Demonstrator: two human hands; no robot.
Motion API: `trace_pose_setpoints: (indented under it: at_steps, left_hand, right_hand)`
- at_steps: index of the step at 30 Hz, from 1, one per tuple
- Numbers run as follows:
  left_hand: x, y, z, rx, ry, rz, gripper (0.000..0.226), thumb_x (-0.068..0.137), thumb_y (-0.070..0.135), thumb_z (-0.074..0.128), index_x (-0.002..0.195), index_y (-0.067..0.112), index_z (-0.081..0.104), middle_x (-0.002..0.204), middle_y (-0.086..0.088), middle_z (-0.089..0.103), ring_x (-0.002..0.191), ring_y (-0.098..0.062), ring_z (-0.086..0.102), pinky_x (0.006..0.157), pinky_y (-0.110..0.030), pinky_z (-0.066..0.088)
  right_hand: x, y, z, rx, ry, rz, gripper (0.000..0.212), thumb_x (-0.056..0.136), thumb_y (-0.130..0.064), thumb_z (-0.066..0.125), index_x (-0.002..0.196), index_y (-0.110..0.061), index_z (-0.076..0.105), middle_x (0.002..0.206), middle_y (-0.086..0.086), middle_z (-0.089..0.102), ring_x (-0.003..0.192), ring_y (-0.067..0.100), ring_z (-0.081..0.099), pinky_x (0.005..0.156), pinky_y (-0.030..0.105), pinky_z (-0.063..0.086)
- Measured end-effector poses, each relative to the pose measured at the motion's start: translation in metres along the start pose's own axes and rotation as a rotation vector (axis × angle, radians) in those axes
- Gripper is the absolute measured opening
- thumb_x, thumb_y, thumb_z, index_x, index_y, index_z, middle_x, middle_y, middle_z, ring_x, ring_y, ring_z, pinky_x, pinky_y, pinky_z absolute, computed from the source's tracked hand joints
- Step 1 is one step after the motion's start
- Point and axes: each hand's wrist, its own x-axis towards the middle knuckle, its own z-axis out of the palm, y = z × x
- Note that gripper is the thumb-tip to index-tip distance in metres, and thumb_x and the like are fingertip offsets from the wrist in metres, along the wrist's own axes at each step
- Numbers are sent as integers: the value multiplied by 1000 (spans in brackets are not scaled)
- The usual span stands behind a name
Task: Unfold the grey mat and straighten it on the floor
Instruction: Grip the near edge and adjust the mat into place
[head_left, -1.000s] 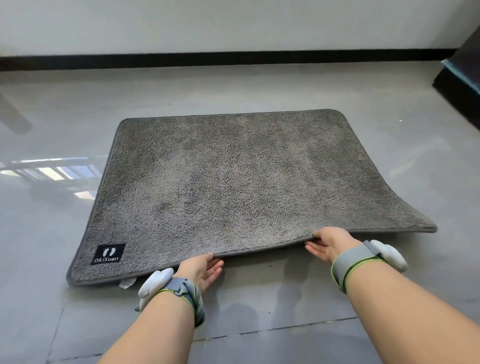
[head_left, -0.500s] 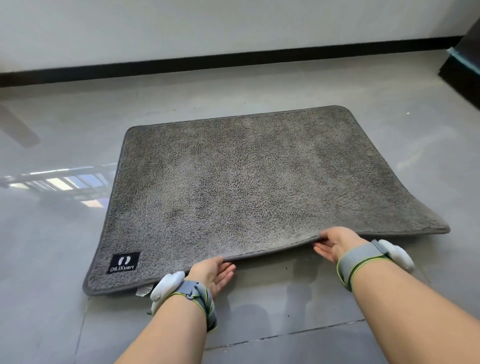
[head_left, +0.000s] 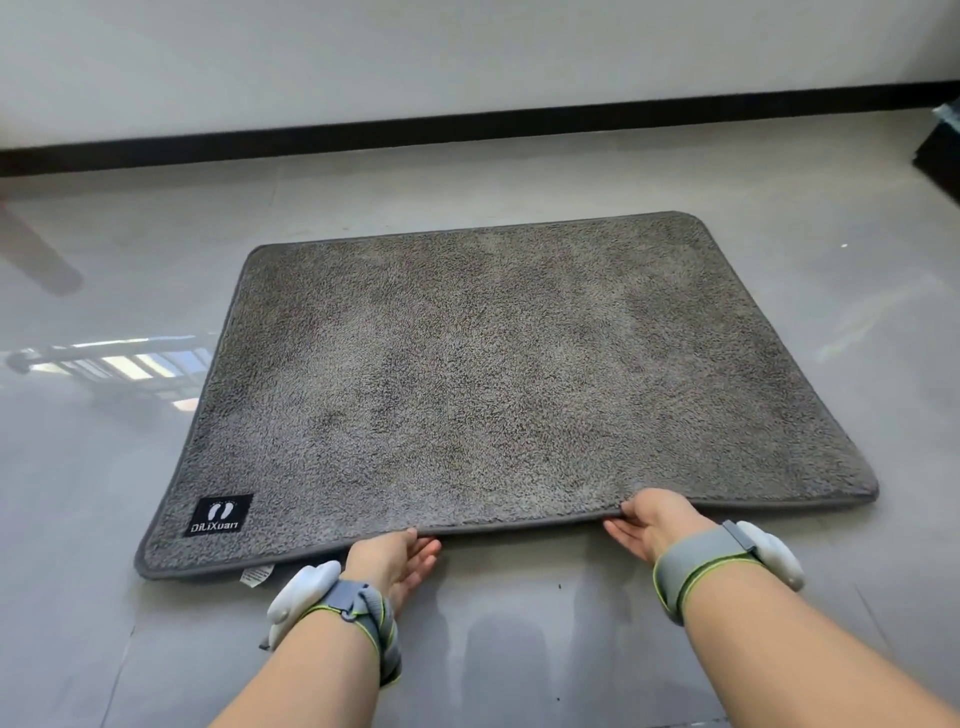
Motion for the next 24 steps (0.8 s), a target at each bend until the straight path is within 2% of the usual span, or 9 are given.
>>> trace_pose_setpoints:
  at_steps: [2, 4, 7, 9, 12, 17, 21, 23, 24]
  left_hand:
    - [4, 5, 1, -9, 14, 11, 27, 99, 5, 37, 73, 5, 47, 84, -13, 59, 131, -31, 49, 30, -15, 44]
    - [9, 13, 5, -30, 24, 33, 27, 99, 6, 37, 74, 5, 47, 77, -9, 54, 131, -31, 49, 31, -15, 45]
    - [13, 24, 11, -45, 15, 42, 23, 100, 7, 37, 82, 3, 52, 80, -9, 57, 131, -30, 50, 33, -16, 47]
    - [17, 33, 18, -54, 16, 56, 22, 100, 8, 37, 102, -2, 56, 100, -15, 64, 130, -29, 50, 35, -17, 48]
    - [19, 42, 22, -71, 14, 75, 33, 100, 8, 36, 129, -5, 47, 138, -18, 53, 129, -29, 51, 38, -18, 50]
    - [23, 51, 30, -118, -25, 127, 36, 98, 7, 39, 132, -5, 43, 141, -17, 50, 125, -31, 54, 74, -30, 56]
    - [15, 61, 40, -122, -66, 132, 19, 97, 7, 41, 110, -3, 51, 141, -14, 49, 124, -32, 56, 60, -28, 58]
    - [12, 71, 52, -122, -86, 115, 13, 98, 7, 40, 97, 0, 52, 142, -12, 48, 124, -32, 56, 58, -27, 58]
    - [13, 74, 57, -131, -91, 110, 14, 98, 7, 40, 101, 0, 51, 143, -12, 47, 124, -32, 56, 58, -28, 58]
  right_hand:
    - [4, -3, 5, 9, -10, -3, 32, 98, 9, 26, 71, -5, 36, 73, 11, 41, 61, 20, 43, 105, 42, 40]
    - [9, -11, 9, 16, -18, -4, 27, 98, 9, 25, 79, 1, 42, 73, 11, 40, 62, 20, 43, 108, 41, 38]
    - [13, -21, 16, 18, -32, -36, 39, 99, 10, 24, 133, 4, 42, 74, 11, 39, 68, 22, 46, 108, 43, 37]
    - [16, -31, 23, 46, -55, -24, 47, 99, 9, 22, 144, -1, 33, 75, 11, 39, 91, 26, 52, 108, 43, 37]
    - [25, -38, 32, 98, -49, -26, 50, 98, 11, 21, 145, -2, 32, 75, 11, 39, 122, 31, 49, 105, 46, 40]
    - [36, -53, 47, 121, -76, 1, 50, 97, 13, 24, 143, -1, 34, 76, 13, 41, 109, 30, 50, 102, 46, 44]
    - [38, -74, 56, 165, -102, 49, 49, 97, 12, 24, 143, 0, 34, 83, 14, 44, 131, 31, 44, 105, 45, 41]
    - [37, -90, 61, 151, -130, 66, 49, 96, 13, 25, 143, 0, 36, 83, 14, 45, 131, 32, 45, 104, 46, 41]
    - [36, -96, 63, 141, -134, 75, 49, 96, 14, 26, 142, 1, 37, 79, 13, 44, 130, 32, 46, 103, 46, 42]
